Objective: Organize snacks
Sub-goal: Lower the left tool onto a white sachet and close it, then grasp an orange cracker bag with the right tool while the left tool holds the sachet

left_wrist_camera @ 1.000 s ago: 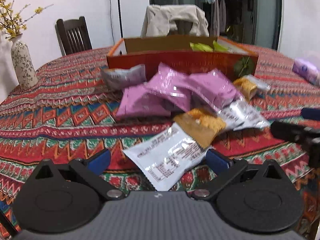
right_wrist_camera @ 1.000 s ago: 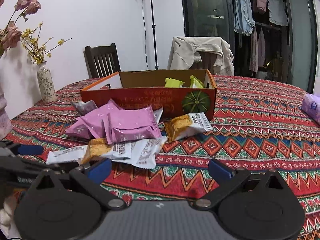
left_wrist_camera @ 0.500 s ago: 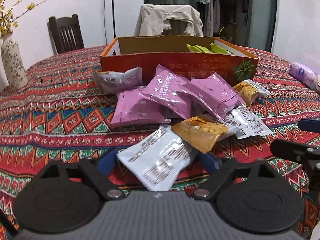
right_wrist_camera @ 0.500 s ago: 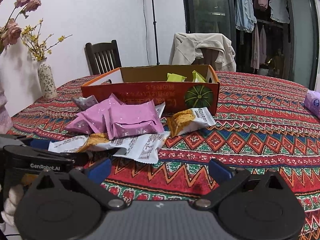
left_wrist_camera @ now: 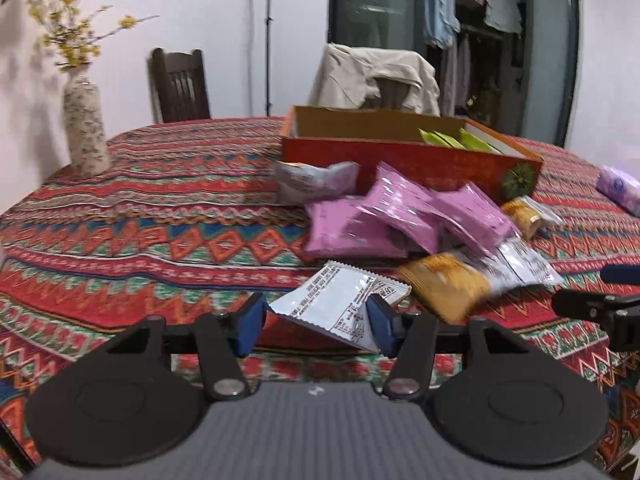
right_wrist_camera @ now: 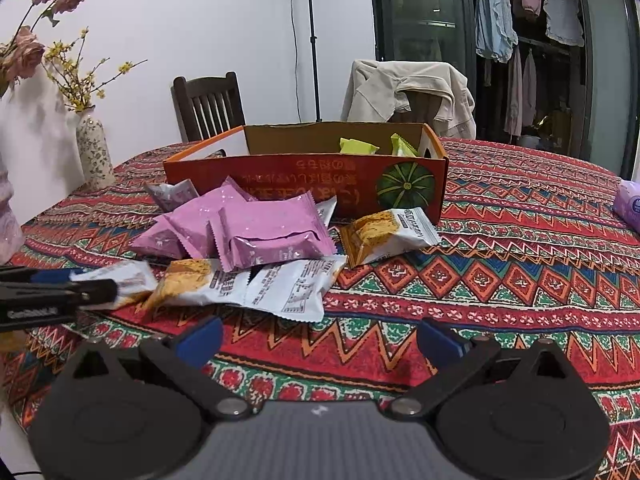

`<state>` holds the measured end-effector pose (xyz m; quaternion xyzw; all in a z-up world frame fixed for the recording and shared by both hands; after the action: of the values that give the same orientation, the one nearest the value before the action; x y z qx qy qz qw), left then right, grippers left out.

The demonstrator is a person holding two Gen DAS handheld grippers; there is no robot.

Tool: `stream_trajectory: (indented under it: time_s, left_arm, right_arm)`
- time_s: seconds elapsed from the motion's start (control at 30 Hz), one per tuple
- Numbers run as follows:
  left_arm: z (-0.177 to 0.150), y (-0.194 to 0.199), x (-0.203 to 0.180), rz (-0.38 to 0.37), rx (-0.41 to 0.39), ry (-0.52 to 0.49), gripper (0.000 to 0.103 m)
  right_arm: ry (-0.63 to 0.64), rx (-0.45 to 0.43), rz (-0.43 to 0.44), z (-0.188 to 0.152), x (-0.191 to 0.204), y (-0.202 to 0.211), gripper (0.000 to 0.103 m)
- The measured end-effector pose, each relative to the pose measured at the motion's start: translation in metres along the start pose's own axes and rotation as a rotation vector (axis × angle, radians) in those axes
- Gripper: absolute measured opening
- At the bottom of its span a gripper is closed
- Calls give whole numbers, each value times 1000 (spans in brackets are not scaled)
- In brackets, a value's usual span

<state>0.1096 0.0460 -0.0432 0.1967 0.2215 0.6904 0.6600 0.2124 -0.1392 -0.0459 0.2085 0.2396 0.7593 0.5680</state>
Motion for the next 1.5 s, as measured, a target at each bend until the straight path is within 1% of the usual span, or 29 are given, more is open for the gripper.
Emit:
stream_trajectory:
  time_s: [0.07,0.23,0.27,0.3,0.37,0.43,0.53,0.57,0.6,0.67,0.7,0.8,0.93,1.1,1.2,1.3,1.37,1.43,1.5]
  left_arm:
    - [0,1,6,11,-2,10,57]
    - [-5,-8,7,15,39,-9,65]
    - [-5,-10,5,6,45,-19,70]
    - [-4,-12,2,-3,51,-33,78]
    - [-1,-17,-3,-6,53,-68,81]
    - [1,-24,-5,4,75,-86,84]
    - [3,-34,-3,-26,94,-71,83]
    - [4,-35,-1,-38,96,-54,72]
    - [5,-34,2,-25,83,-47,64]
    - [5,-31,6,-44,68,-19,58]
    - [4,-30,7,-49,60,-7,57]
    - [1,-24,12,-41,35,19,55]
    - [-2,-15,18,-26,3,37,55]
    - [3,-4,26,-9,-44,64,55]
    - [5,-1,30,-10,-64,79,55]
    - [5,-2,34,-13,-64,97,55]
    - [5,-3,35,-17,-62,104,55]
    - [4,-3,35,-22,-62,108,55]
    - [3,-3,35,-27,-63,110,55]
  right_arm:
    - [4,0,5,1,3,-1,103]
    - [22,5,9,1,10,-4,103]
    - [22,8,7,1,11,-4,103]
    - [23,9,6,1,11,-5,103]
    - [25,10,2,2,12,-5,103]
    - [27,9,2,2,13,-5,103]
    - [29,9,5,2,14,-5,103]
    - [29,8,8,3,15,-5,103]
    - [30,7,12,3,16,-5,103]
    - [36,0,27,5,19,-5,103]
    - [40,-5,37,6,22,-5,103]
    - [54,-15,60,11,32,-7,103]
    - [79,-8,77,19,47,-16,103]
    - [114,31,92,28,68,-36,103]
    - [128,69,84,33,80,-51,103]
    - [149,100,63,35,89,-64,103]
    - [163,117,49,34,95,-71,101]
    - [194,112,24,30,100,-74,101]
    - [211,90,28,29,103,-72,97]
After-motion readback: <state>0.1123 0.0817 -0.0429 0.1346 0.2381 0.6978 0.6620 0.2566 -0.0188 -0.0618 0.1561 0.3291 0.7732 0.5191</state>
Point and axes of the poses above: each gripper's, at about its wrist camera, not at the fingertips, and y roughly against the way its jaws point, x to its left, z to its top, the point moved 5 cm from there along -y, roughly the way its jaws point, and after that the axes turned 2 degrees about x, right-handed, at the moved point
